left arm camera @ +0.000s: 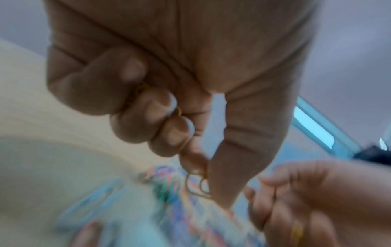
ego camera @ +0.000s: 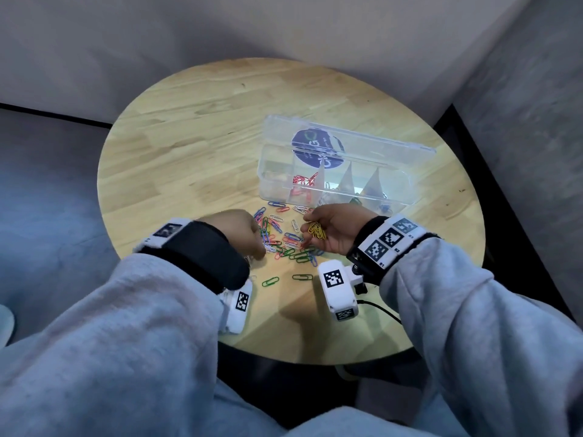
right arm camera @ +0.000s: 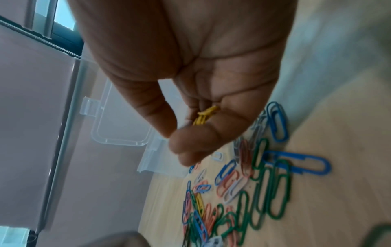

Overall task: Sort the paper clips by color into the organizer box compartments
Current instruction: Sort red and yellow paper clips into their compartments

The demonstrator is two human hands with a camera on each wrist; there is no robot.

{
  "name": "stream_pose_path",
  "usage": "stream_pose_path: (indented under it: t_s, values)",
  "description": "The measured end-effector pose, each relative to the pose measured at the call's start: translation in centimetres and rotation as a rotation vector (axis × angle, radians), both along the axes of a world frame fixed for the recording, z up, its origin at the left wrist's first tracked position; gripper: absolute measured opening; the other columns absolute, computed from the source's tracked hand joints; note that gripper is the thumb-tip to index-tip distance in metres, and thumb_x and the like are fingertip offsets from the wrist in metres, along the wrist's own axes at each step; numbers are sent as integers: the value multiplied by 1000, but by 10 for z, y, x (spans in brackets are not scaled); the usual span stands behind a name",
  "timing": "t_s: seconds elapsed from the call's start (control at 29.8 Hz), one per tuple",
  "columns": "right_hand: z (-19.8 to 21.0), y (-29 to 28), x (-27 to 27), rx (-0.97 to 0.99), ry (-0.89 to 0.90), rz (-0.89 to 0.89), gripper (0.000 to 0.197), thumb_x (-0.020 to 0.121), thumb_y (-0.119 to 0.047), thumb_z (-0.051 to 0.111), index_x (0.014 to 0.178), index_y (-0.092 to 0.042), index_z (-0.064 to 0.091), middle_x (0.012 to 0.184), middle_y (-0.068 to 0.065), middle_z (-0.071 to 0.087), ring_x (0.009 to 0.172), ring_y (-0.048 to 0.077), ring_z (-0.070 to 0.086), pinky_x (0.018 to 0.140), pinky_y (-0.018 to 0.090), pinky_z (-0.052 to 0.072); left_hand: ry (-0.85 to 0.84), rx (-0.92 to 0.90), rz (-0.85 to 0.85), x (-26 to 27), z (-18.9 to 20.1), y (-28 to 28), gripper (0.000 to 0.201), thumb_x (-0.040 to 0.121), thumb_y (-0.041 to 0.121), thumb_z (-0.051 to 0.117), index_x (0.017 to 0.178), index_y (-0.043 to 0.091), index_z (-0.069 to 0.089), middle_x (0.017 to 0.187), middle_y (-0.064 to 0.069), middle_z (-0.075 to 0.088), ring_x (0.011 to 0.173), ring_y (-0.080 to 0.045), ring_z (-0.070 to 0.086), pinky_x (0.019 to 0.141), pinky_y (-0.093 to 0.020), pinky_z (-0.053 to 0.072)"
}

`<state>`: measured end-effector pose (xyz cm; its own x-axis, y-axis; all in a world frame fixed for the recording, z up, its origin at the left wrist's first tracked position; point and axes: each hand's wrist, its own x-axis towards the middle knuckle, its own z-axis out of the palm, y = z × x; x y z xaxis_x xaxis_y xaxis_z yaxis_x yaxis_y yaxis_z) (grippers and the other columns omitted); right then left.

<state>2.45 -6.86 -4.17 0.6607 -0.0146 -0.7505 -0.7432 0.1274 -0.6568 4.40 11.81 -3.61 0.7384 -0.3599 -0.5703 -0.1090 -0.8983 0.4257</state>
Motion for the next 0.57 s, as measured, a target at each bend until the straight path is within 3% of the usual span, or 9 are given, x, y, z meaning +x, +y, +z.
stream_pose_path:
  t_s: [0.1,0.27,0.34,0.44,0.5,0.57]
  values:
    - [-3,8,4,-179,-46,203,15,93,-9,50,79,-13,50,63,4,48,44,10,48,34,15,38,99,-236,184,12,18,12,15,70,25,71,64,16,61,57,0,47,53,-18,38,53,-22,29]
    - [5,31,11,-585,-209,554,16,86,-4,61,76,-16,58,64,1,58,29,-1,45,32,9,31,179,-640,530,14,29,20,30,85,-1,50,58,12,43,62,-6,48,45,-11,33,40,-14,21]
    - [4,39,15,-742,-243,633,17,82,-7,64,72,-20,60,62,-4,58,43,5,52,41,13,38,186,-726,597,15,33,23,36,84,-5,46,55,14,37,61,-7,48,42,-9,32,38,-12,21]
    - [-1,48,20,-838,-215,639,19,82,-9,62,67,-19,54,63,1,57,66,21,56,59,24,46,184,-774,641,15,35,26,38,83,-7,47,54,15,36,58,-6,49,43,-10,32,39,-12,21]
    - [-6,53,24,-939,-200,669,22,83,-21,64,66,-17,52,71,4,59,72,22,56,67,28,48,188,-788,659,14,35,25,37,83,-7,47,55,16,37,55,-5,50,44,-10,32,39,-12,21]
    - [-10,57,27,-1065,-185,716,21,83,-33,65,78,-13,62,81,5,62,75,20,57,74,27,50,203,-809,676,13,35,24,32,85,-5,46,61,16,43,58,-4,49,44,-9,34,38,-12,23]
